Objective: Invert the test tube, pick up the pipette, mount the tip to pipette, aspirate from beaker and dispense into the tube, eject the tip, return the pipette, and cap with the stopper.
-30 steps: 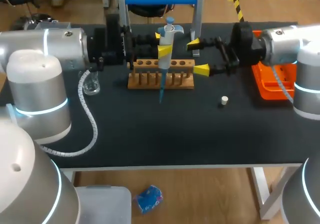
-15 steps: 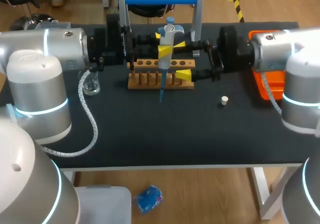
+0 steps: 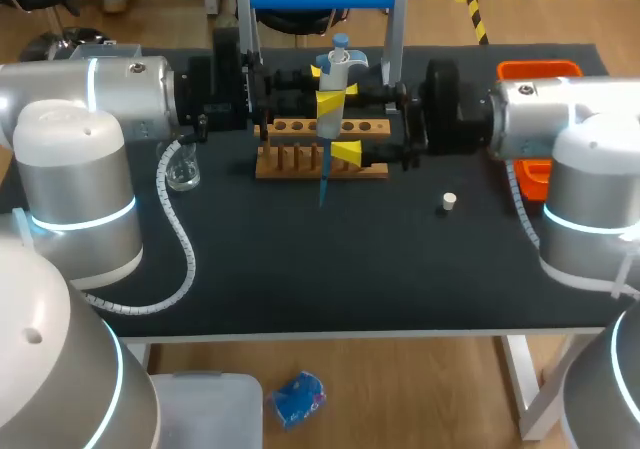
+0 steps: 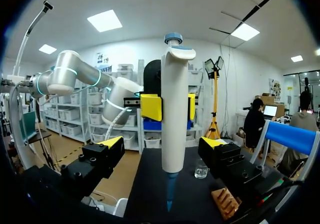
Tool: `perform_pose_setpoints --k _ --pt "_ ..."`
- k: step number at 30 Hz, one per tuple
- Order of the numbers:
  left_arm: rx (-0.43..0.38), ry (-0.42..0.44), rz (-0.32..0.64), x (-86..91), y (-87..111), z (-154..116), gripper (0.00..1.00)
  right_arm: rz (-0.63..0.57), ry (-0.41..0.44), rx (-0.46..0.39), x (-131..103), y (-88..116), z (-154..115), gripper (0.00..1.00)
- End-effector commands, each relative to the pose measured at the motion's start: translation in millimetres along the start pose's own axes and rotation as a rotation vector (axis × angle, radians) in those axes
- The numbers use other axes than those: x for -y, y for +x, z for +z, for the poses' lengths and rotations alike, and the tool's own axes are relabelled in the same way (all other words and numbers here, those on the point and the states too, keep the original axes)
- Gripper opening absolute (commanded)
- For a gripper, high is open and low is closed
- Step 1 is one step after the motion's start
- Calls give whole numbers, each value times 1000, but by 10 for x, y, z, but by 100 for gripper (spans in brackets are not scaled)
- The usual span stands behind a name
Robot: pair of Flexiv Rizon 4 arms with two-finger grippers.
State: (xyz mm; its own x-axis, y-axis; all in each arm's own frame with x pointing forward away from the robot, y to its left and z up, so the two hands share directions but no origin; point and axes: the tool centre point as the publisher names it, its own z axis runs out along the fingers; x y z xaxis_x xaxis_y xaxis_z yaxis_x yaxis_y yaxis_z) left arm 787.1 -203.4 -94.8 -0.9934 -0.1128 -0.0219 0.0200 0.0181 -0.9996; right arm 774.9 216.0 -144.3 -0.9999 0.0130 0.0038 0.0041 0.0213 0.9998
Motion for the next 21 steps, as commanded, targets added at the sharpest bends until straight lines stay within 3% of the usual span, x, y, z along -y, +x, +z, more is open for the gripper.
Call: perform_pose_setpoints --k 1,6,8,10,12,15,18,21 --pt "3 2 1 0 5 6 0 -7 -2 3 14 -74 116 100" --pt "3 2 1 0 5 6 0 0 -5 7 45 -146 163 100" --pt "3 2 1 0 5 6 0 -9 -5 21 52 -170 175 74" --pt "3 2 1 0 5 6 0 -4 -10 19 55 -202 189 64" --pt "3 2 1 0 5 6 0 -2 -14 22 52 -226 200 65" --pt "3 2 1 0 5 6 0 1 -25 23 46 -247 216 80" --pt "3 2 1 0 5 6 0 7 -37 23 44 -250 226 81" --pt "3 2 1 0 5 6 0 11 -48 22 44 -249 231 92"
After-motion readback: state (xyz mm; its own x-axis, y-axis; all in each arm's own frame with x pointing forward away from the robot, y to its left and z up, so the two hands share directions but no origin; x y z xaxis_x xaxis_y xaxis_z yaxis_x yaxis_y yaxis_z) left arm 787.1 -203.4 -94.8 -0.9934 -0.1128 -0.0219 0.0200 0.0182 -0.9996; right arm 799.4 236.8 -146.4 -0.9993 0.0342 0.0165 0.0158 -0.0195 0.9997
